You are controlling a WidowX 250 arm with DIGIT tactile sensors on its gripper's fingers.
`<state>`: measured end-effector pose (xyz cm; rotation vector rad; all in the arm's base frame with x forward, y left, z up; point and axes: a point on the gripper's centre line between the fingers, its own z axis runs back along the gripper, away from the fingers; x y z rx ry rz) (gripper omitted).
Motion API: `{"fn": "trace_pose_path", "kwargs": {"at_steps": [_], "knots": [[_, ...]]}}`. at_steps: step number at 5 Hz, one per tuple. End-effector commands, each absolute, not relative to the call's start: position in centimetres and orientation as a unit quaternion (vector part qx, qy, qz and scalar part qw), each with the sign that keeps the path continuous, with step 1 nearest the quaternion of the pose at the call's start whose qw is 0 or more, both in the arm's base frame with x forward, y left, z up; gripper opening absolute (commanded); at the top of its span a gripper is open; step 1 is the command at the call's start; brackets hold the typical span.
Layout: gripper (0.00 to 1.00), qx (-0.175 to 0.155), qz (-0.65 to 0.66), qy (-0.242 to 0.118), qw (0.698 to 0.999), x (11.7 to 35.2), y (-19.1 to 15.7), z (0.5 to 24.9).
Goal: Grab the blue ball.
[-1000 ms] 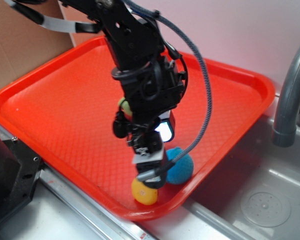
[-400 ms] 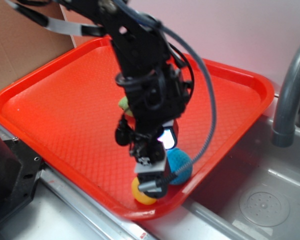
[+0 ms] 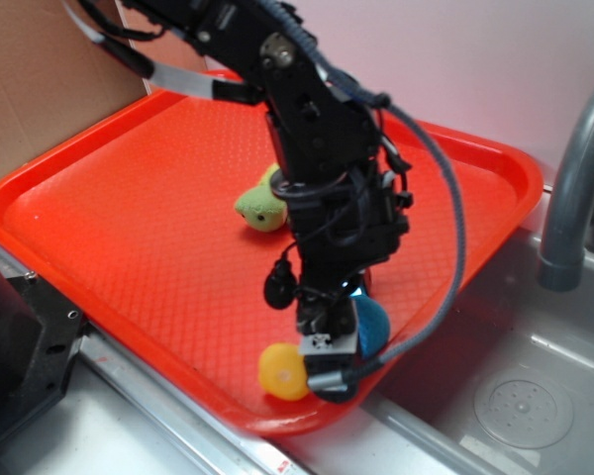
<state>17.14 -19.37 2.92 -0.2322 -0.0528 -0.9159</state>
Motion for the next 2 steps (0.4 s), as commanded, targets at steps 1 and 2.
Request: {"fn": "trace_pose_path", "kwargs": {"at_steps": [1,2], "knots": [[0.0,-0.111,-0.41,-0.053,0.904,16.5,-17.8,5.4],[0.0,-0.078,-0.359,-0.069,0.927,16.3,-15.3,7.9]]}}
